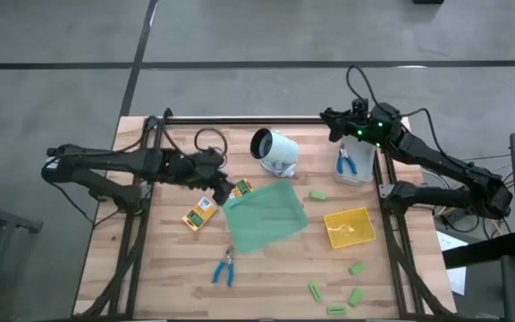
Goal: Pick & Place School Supplies
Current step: Put the blue plier into the gray bin
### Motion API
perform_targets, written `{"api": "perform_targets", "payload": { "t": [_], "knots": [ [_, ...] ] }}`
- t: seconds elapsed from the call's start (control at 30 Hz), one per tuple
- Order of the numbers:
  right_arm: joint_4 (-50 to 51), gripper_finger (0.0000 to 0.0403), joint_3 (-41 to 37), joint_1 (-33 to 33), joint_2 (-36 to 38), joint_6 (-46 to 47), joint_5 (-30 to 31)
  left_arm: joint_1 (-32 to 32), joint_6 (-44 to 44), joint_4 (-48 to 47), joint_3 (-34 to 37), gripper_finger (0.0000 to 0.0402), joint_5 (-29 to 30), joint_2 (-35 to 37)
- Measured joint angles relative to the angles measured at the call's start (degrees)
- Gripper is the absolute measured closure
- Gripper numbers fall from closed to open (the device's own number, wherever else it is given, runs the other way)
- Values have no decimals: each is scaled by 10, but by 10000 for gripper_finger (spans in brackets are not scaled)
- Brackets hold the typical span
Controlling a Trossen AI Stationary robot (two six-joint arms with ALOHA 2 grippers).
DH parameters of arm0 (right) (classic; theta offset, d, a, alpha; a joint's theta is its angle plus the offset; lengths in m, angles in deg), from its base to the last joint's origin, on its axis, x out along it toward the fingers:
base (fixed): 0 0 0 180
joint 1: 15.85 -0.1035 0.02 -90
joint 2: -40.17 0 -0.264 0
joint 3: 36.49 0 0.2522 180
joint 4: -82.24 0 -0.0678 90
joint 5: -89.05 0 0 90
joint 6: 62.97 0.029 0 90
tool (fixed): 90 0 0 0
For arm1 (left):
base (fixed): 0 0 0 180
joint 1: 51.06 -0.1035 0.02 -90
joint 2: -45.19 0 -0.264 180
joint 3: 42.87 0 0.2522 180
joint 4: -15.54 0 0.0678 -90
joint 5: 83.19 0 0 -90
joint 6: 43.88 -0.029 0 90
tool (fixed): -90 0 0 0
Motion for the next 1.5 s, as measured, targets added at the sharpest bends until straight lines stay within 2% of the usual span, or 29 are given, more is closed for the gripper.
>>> {"api": "perform_targets", "payload": {
  "t": [0.27,0.37,0.5,0.67,0.73,0.83,0.9,1.0,1.2,1.5],
  "knots": [
    [0,269,0,0,-51,-2,0,84,255,-142,1,161,1,-11],
    [-2,270,0,0,-60,-2,-1,113,301,-157,1,161,2,-27],
    [-5,275,0,0,-56,-6,-23,146,308,-152,2,161,3,-71],
    [-7,282,0,-4,-29,-56,-125,168,308,-120,2,161,-9,-148],
    [-4,282,0,-4,-22,-77,-167,169,303,-116,2,161,-46,-175],
    [-5,280,0,-4,-14,-94,-205,169,285,-117,2,161,-133,-207],
    [-3,278,0,-4,-12,-94,-208,170,284,-117,2,161,-178,-225],
    [-3,275,0,-4,-12,-91,-209,174,286,-100,2,161,-202,-244],
    [0,273,0,-4,-12,-92,-209,180,297,-51,2,161,-202,-251],
    [12,285,0,-4,-12,-105,-210,227,377,-30,2,161,-177,-252]
  ]
}}
